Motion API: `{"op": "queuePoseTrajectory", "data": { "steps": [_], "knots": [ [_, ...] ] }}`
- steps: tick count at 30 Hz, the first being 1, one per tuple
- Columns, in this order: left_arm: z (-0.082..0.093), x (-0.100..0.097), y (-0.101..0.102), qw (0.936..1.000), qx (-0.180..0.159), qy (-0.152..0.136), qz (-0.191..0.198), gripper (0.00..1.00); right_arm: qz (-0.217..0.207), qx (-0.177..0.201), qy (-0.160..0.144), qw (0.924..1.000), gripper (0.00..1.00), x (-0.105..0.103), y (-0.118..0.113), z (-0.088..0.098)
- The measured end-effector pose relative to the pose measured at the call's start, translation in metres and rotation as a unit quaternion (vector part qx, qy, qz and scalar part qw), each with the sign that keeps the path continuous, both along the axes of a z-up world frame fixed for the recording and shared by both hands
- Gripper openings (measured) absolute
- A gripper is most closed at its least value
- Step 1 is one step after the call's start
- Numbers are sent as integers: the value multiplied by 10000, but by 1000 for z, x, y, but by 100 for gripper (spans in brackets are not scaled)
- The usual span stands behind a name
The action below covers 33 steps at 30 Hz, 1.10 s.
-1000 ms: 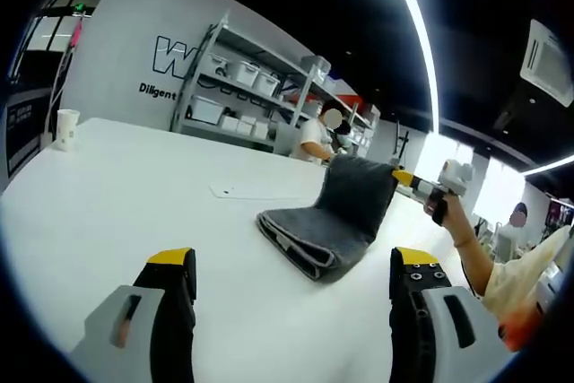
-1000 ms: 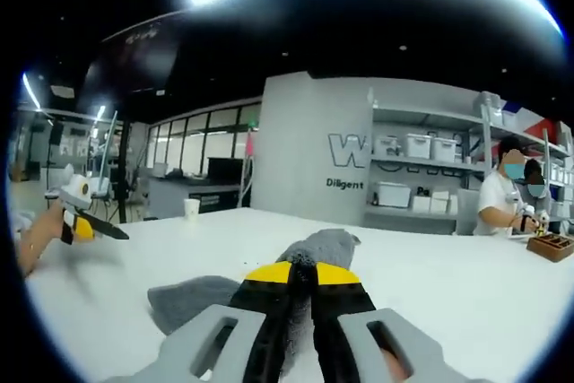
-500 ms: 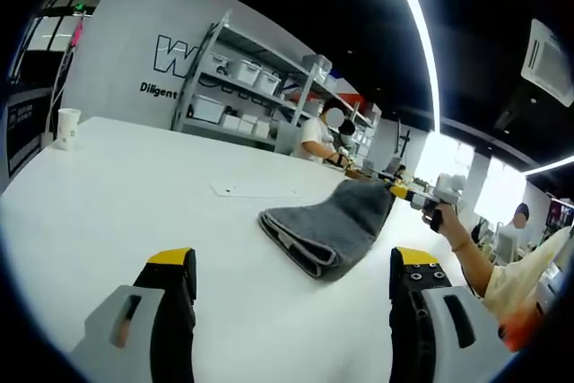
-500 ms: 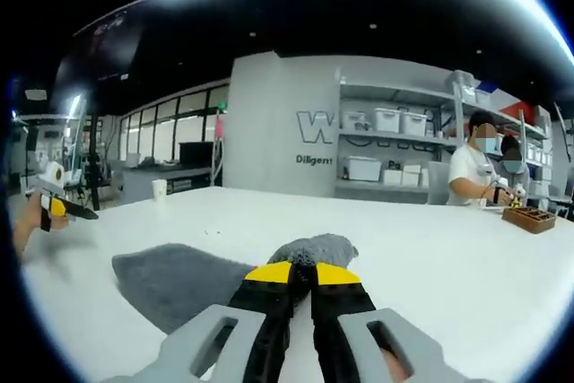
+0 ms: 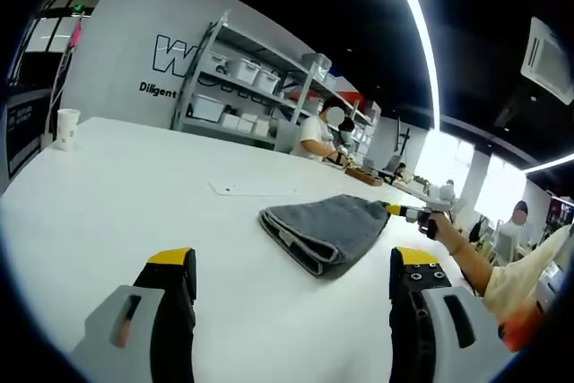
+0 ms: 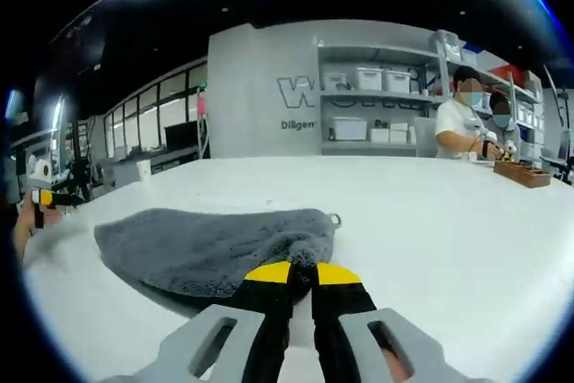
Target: Open the folded towel by lifting each exposed corner and separating the folded layers until the towel lies flat within the target outline without major curled edges
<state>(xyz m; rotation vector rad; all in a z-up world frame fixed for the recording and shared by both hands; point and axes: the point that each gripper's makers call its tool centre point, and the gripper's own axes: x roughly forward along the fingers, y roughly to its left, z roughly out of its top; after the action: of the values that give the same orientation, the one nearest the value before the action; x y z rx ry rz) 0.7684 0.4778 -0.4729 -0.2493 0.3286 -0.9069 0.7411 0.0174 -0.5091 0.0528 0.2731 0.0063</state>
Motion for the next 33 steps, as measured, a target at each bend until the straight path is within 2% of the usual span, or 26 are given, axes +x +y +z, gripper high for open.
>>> {"op": "queuePoseTrajectory", "data": {
  "steps": [6,12,16,19,28,31,33],
  "knots": [
    [-4,3,1,10000,52,46,12,88,5,-22,193,9998,1,-3,2,-18],
    [-6,3,-1,9999,90,61,-1,88,35,-114,333,9994,2,-6,0,-26],
    [-7,2,-2,9999,122,71,-27,88,70,-318,542,9980,2,-7,0,-38],
    [-8,2,-3,9999,144,69,-50,88,76,-498,554,9972,2,-6,1,-37],
    [-7,0,-4,9998,157,50,-55,88,136,-679,574,9959,7,-9,-2,-32],
    [-6,0,-4,9999,153,40,-66,88,195,-809,561,9949,14,-13,-1,-26],
    [-6,-2,-5,9998,160,31,-78,88,199,-878,549,9944,22,-15,-2,-22]
  ]
}}
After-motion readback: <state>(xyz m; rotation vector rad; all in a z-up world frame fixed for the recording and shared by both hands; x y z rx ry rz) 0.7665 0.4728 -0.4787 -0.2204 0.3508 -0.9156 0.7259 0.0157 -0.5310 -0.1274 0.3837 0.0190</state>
